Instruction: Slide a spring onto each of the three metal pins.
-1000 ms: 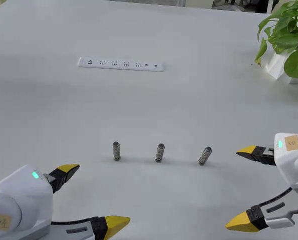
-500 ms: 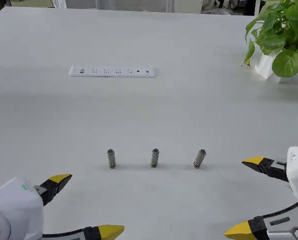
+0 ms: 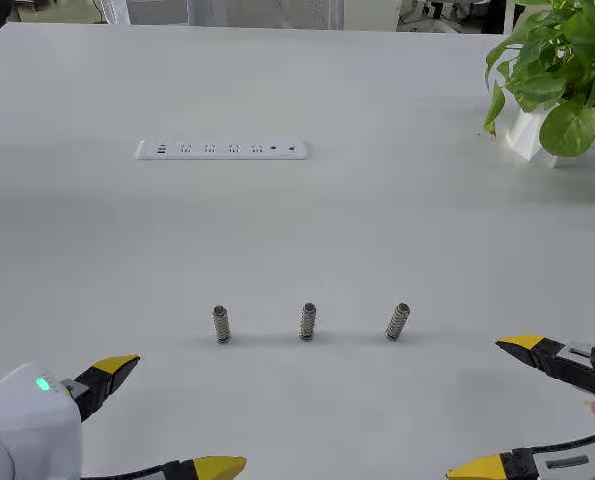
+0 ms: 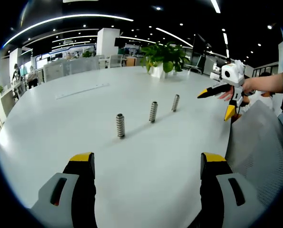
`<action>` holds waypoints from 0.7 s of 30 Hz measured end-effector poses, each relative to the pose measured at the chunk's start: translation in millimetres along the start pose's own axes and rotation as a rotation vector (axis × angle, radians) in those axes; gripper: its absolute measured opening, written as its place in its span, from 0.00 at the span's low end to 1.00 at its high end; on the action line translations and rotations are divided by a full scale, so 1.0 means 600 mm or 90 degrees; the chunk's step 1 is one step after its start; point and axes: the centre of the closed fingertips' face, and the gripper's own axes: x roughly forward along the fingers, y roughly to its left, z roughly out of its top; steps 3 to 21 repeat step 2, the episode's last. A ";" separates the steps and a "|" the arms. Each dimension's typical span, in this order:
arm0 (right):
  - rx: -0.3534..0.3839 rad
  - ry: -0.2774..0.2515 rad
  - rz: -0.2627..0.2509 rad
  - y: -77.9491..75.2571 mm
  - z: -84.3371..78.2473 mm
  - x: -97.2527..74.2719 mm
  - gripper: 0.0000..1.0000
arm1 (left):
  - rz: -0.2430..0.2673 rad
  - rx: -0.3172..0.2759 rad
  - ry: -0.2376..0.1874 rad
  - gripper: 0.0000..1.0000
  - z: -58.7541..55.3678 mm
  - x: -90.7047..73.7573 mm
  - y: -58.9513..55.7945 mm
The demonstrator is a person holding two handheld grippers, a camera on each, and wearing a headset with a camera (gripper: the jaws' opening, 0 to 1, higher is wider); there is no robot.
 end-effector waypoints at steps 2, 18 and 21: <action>0.007 0.000 -0.001 0.000 -0.003 0.001 0.99 | -0.001 0.000 0.000 0.90 0.000 0.000 -0.001; 0.007 0.000 -0.001 0.000 -0.003 0.001 0.99 | -0.001 0.000 0.000 0.90 0.000 0.000 -0.001; 0.007 0.000 -0.001 0.000 -0.003 0.001 0.99 | -0.001 0.000 0.000 0.90 0.000 0.000 -0.001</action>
